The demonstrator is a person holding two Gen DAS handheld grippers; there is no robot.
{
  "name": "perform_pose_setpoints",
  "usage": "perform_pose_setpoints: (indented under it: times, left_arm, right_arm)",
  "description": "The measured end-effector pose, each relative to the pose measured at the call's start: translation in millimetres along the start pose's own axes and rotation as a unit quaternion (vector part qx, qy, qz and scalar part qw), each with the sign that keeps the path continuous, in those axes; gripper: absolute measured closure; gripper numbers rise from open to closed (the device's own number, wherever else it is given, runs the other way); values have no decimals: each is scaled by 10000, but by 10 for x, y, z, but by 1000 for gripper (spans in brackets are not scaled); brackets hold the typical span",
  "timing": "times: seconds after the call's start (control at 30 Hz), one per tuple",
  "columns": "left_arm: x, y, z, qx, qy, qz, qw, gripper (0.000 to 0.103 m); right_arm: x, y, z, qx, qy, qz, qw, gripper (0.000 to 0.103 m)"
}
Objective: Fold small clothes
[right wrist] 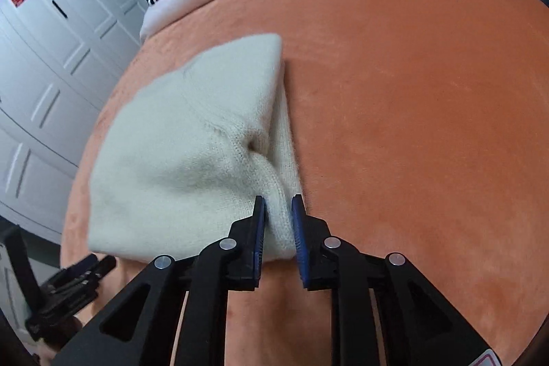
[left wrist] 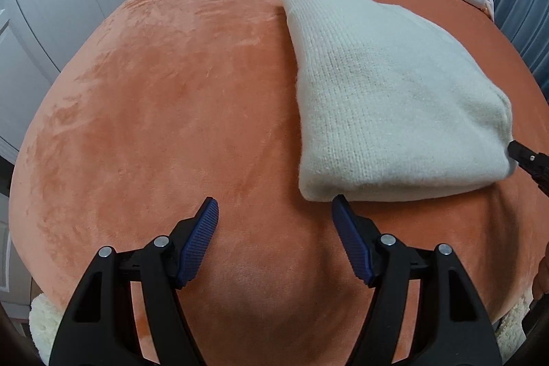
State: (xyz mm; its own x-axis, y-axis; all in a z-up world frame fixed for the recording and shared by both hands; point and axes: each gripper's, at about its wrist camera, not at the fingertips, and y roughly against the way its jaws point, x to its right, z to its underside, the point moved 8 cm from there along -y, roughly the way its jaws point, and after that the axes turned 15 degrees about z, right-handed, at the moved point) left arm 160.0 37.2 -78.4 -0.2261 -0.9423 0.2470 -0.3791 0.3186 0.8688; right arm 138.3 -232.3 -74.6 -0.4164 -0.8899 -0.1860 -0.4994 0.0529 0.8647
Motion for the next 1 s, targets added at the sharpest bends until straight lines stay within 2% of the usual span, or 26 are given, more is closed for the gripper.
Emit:
perform_pose_setpoints:
  times: [0.1,0.13,0.17,0.23,0.33,0.43,0.57,0.67,0.93,1.0]
  left_arm:
    - [38,112,6,132,71,114,9998,32]
    - [76,165,23,193,51,146,9997,31]
    - [114,211,35,234,9,170,9996,28]
    - [207,310,95,325,-93,189,9992,20]
    - [358,449,225,616,-264,210,9975,12]
    - [452,462,375,631,-375,171,9972,8]
    - [442,453,526,659,-219,147,9975,8]
    - [417,488,608,738,-135,26,9972,8]
    - [486,624,701,975,-468,-358,9935,8]
    - [513,643,726,984,-484,-310,9935,8]
  right_arm:
    - [41,269,173,66,-98,-36,9999,74]
    - [76,334,246,58,-163,-28,9998,67]
    - [95,399,360,21,-238,2,9997,59]
    - [133,476,518,-79,-323,62,9994,54]
    - [184,594,792,-6,-288,454,9986,39]
    - [194,680,995,335,-116,880,9955,27]
    - [203,737,1096,695,99,1115,9913,20]
    - [212,808,1142,826,-13,1150,9899,17]
    - [65,854,1334,896,164,1207,9885,17]
    - [38,871,1350,934,225,1207,9880,17]
